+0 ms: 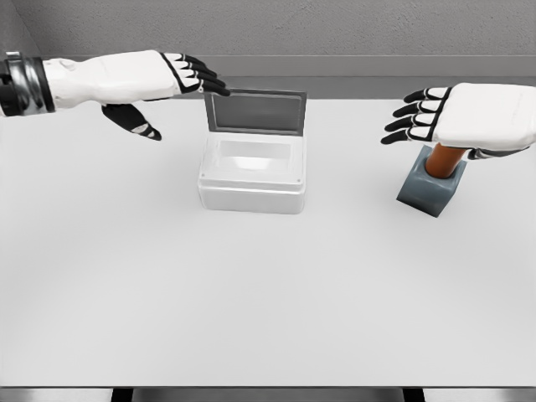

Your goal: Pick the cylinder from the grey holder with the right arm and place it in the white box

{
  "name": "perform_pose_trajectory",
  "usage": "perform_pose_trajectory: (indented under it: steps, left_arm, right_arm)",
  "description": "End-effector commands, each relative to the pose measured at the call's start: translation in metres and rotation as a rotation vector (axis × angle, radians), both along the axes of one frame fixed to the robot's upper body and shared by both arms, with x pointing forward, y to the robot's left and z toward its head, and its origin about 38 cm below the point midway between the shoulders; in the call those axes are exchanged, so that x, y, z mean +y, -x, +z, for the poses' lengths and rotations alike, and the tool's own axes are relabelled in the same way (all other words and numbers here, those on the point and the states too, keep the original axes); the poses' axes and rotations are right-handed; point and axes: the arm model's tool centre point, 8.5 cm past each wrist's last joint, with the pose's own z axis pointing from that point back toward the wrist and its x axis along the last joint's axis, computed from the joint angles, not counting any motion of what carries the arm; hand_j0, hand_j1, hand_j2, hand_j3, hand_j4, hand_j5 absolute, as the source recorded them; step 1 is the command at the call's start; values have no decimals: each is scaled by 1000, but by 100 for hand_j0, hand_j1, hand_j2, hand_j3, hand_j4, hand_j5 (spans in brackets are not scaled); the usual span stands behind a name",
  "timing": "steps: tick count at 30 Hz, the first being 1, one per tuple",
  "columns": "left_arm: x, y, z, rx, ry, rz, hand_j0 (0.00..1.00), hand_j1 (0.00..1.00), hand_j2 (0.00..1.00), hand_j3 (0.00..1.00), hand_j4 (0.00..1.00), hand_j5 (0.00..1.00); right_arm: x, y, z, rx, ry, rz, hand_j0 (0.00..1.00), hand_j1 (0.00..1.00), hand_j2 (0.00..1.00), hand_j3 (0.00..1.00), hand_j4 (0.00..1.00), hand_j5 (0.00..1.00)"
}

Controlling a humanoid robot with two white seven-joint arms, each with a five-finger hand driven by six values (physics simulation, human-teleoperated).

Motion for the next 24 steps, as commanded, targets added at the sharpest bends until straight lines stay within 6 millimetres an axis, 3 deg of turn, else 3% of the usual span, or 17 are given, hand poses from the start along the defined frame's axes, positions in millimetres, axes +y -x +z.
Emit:
perform_pose_trajectory:
  steps: [1, 6, 9, 13, 19, 23, 24]
  left_arm:
    - [5, -1, 1, 2, 2, 14, 100, 100, 100, 100, 100, 100]
    - [6, -1, 2, 1, 2, 16, 100, 100, 100, 100, 100, 100]
    - [17, 0, 3, -1, -7, 38, 100, 100, 100, 100, 100, 100]
    - [35, -1, -4, 19, -17, 84, 100, 100, 100, 100, 100, 100]
    - [51, -9, -11, 39, -14, 139, 100, 100, 100, 100, 100, 100]
    - [67, -23, -20, 55, -29, 210, 100, 100, 100, 100, 100, 100]
    - [63, -27, -23, 52, -29, 210, 100, 100, 100, 100, 100, 100]
  right_arm:
    - [-1, 0, 0, 1, -1, -4, 100, 100, 100, 100, 100, 100]
    - [3, -1, 0, 1, -25, 7, 100, 100, 100, 100, 100, 100]
    - [3, -3, -4, 13, -19, 3, 100, 100, 100, 100, 100, 100]
    - [5, -30, -18, 83, 17, -46, 100, 100, 100, 100, 100, 100]
    - [-8, -35, -11, 82, 3, -84, 100, 100, 100, 100, 100, 100]
    - [-22, -48, -18, 103, -9, -142, 100, 100, 100, 100, 100, 100]
    - [-23, -51, -20, 107, -14, -152, 100, 100, 100, 100, 100, 100]
